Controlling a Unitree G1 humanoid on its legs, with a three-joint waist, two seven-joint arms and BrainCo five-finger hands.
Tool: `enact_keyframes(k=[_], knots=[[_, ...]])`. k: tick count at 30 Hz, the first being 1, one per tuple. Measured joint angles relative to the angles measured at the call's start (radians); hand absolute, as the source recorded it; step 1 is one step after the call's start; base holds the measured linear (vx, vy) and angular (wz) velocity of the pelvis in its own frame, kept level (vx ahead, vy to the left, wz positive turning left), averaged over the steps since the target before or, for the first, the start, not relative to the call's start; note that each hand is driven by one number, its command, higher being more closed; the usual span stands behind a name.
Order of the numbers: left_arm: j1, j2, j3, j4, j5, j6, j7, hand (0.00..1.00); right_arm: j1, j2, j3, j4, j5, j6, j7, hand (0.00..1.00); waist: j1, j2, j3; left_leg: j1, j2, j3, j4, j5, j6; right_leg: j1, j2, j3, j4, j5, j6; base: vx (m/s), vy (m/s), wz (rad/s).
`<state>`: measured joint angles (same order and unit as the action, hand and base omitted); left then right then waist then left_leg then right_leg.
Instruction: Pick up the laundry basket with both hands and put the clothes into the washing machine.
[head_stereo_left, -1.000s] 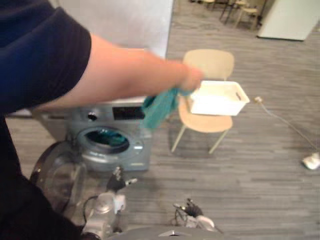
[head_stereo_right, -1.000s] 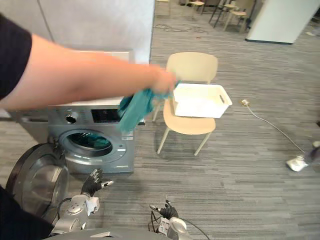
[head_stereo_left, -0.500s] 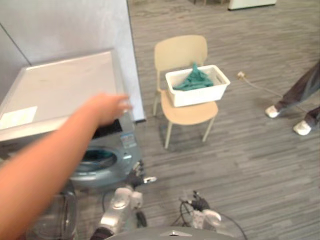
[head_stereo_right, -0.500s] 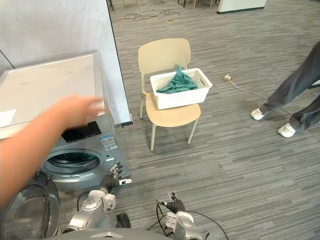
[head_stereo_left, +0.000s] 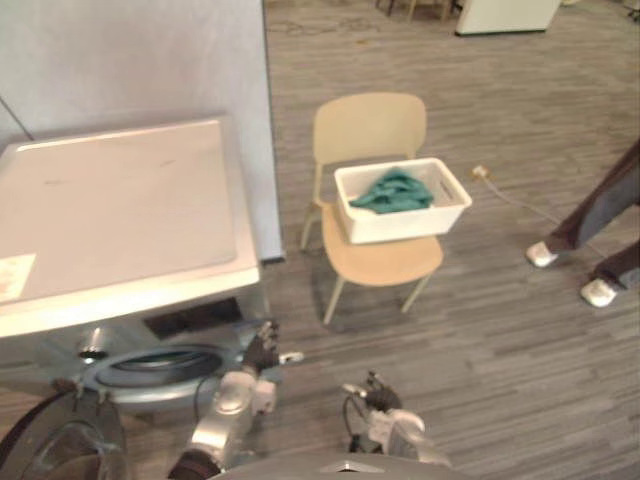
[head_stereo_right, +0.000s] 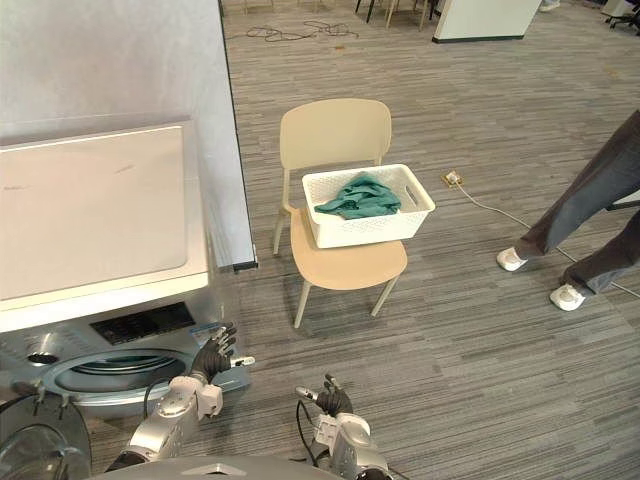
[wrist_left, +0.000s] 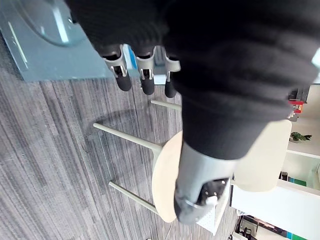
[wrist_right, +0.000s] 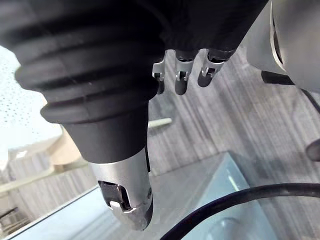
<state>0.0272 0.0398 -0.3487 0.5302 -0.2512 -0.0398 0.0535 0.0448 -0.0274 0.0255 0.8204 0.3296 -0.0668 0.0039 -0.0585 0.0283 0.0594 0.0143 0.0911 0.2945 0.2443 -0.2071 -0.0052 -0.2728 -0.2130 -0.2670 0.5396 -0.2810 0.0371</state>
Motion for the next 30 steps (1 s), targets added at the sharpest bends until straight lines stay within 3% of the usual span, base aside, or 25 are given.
enact_keyframes(k=[1, 2, 4, 5, 10, 14, 16, 17, 18, 19, 20, 21, 22, 23, 25, 30], knots=[[-0.008, 0.002, -0.006, 0.001, 0.002, 0.0, 0.0, 0.0, 0.016, 0.006, -0.003, -0.026, 0.021, -0.002, -0.008, 0.0, -0.004, -0.021, 0.001, 0.013, 0.0, -0.007, 0.013, -0.025, -0.048, -0.003, -0.016, 0.051, -0.107, 0.106, -0.003, 0.21, -0.357, 0.18], [-0.02, -0.007, -0.005, 0.032, 0.004, 0.0, 0.005, 0.0, 0.023, 0.006, -0.019, -0.028, 0.028, -0.004, -0.012, 0.0, -0.003, -0.013, 0.016, 0.021, 0.026, -0.02, 0.038, -0.052, -0.083, 0.011, 0.013, 0.058, -0.095, 0.184, 0.031, 0.2, -0.348, 0.03], [-0.026, -0.02, -0.025, 0.044, 0.023, 0.005, 0.006, 0.0, 0.024, -0.006, -0.059, -0.062, 0.04, -0.008, -0.037, 0.0, -0.008, 0.034, 0.017, 0.024, 0.08, -0.018, 0.049, -0.052, -0.084, 0.029, 0.072, 0.062, -0.114, 0.189, 0.019, 0.15, -0.329, -0.28], [-0.041, -0.024, -0.029, 0.044, 0.035, 0.005, 0.007, 0.0, 0.022, -0.017, -0.075, -0.073, 0.05, -0.018, -0.046, 0.0, -0.012, 0.045, 0.017, 0.028, 0.098, -0.017, 0.048, -0.049, -0.084, 0.028, 0.09, 0.063, -0.118, 0.189, 0.019, 0.09, -0.265, -0.31], [-0.082, -0.018, -0.024, 0.044, 0.039, -0.001, 0.022, 0.0, 0.047, -0.031, -0.113, -0.163, 0.066, -0.035, -0.08, 0.0, -0.029, 0.045, 0.017, 0.043, 0.126, 0.034, 0.013, -0.043, -0.123, 0.033, 0.128, 0.07, -0.179, 0.206, 0.003, -0.04, -0.068, -0.19], [-0.057, -0.005, -0.023, 0.05, 0.038, -0.001, 0.033, 0.0, 0.079, 0.012, -0.151, -0.196, 0.058, -0.035, -0.099, 0.0, -0.025, 0.032, 0.013, 0.039, 0.156, 0.051, 0.022, -0.054, -0.141, 0.041, 0.136, 0.056, -0.2, 0.214, 0.01, -0.07, -0.016, -0.12], [-0.028, -0.005, 0.0, 0.059, 0.038, -0.001, 0.047, 0.0, 0.095, 0.033, -0.15, -0.251, 0.034, -0.035, -0.131, 0.0, -0.022, 0.043, 0.016, 0.038, 0.206, 0.056, 0.067, -0.08, -0.149, 0.044, 0.162, 0.031, -0.163, 0.185, -0.004, 0.04, -0.136, -0.08], [-0.003, -0.005, 0.008, 0.071, 0.036, -0.001, 0.048, 0.0, 0.109, 0.032, -0.148, -0.291, -0.003, -0.035, -0.158, 0.0, -0.025, 0.047, 0.006, 0.041, 0.234, 0.055, 0.088, -0.098, -0.111, 0.052, 0.18, 0.016, -0.143, 0.148, -0.015, 0.09, -0.148, 0.11], [0.017, -0.005, 0.016, 0.073, 0.035, -0.001, 0.048, 0.0, 0.11, 0.029, -0.149, -0.315, -0.042, -0.036, -0.183, 0.0, -0.027, 0.04, 0.003, 0.037, 0.244, 0.047, 0.157, -0.107, -0.03, 0.065, 0.187, 0.001, -0.145, 0.122, -0.036, 0.12, -0.245, 0.24], [0.031, -0.007, 0.018, 0.076, 0.03, -0.001, 0.048, 0.0, 0.108, 0.023, -0.17, -0.333, -0.083, -0.037, -0.216, 0.0, -0.025, 0.037, 0.005, -0.045, 0.286, 0.042, 0.335, -0.064, 0.106, 0.085, 0.198, -0.012, -0.152, 0.107, -0.047, 0.07, -0.166, 0.23], [0.041, -0.011, 0.017, 0.073, 0.026, -0.001, 0.048, 0.0, 0.104, 0.021, -0.182, -0.338, -0.103, -0.037, -0.236, 0.0, -0.02, 0.038, 0.006, -0.086, 0.31, 0.042, 0.42, -0.019, 0.146, 0.104, 0.204, -0.016, -0.171, 0.107, -0.05, 0.17, -0.262, 0.14], [0.05, -0.017, 0.013, 0.072, 0.018, 0.0, 0.048, 0.0, 0.096, 0.014, -0.205, -0.349, -0.119, -0.037, -0.272, 0.0, -0.006, 0.04, 0.02, -0.137, 0.348, 0.045, 0.536, 0.036, 0.142, 0.147, 0.218, -0.013, -0.206, 0.109, -0.062, 0.17, -0.161, -0.02], [0.05, -0.028, 0.008, 0.071, 0.018, 0.0, 0.048, 0.0, 0.091, 0.005, -0.224, -0.365, -0.14, -0.036, -0.303, 0.0, 0.003, 0.054, 0.023, -0.166, 0.35, 0.054, 0.593, 0.017, 0.117, 0.167, 0.22, -0.008, -0.222, 0.111, -0.073, 0.25, -0.207, -0.01], [0.05, -0.031, -0.009, 0.063, 0.018, 0.0, 0.049, 0.0, 0.078, 0.001, -0.24, -0.383, -0.152, -0.036, -0.334, 0.0, 0.001, 0.064, 0.02, -0.192, 0.322, 0.064, 0.617, -0.013, 0.082, 0.19, 0.216, -0.005, -0.254, 0.119, -0.082, 0.16, -0.091, -0.03], [0.049, -0.03, -0.024, 0.017, 0.021, -0.001, 0.049, 0.0, 0.06, 0.004, -0.243, -0.403, -0.185, -0.035, -0.362, 0.0, 0.006, 0.064, 0.02, -0.213, 0.259, 0.08, 0.557, -0.044, 0.049, 0.217, 0.215, -0.005, -0.308, 0.133, -0.086, 0.22, -0.083, -0.02], [-0.017, -0.054, -0.109, -0.012, 0.041, -0.003, 0.049, 0.0, 0.03, 0.022, -0.3, -0.459, -0.259, -0.035, -0.41, 0.0, -0.006, 0.056, 0.025, -0.234, 0.114, 0.224, 0.225, -0.028, 0.036, 0.274, 0.215, -0.066, -0.402, 0.166, -0.079, 0.21, -0.013, 0.33]])
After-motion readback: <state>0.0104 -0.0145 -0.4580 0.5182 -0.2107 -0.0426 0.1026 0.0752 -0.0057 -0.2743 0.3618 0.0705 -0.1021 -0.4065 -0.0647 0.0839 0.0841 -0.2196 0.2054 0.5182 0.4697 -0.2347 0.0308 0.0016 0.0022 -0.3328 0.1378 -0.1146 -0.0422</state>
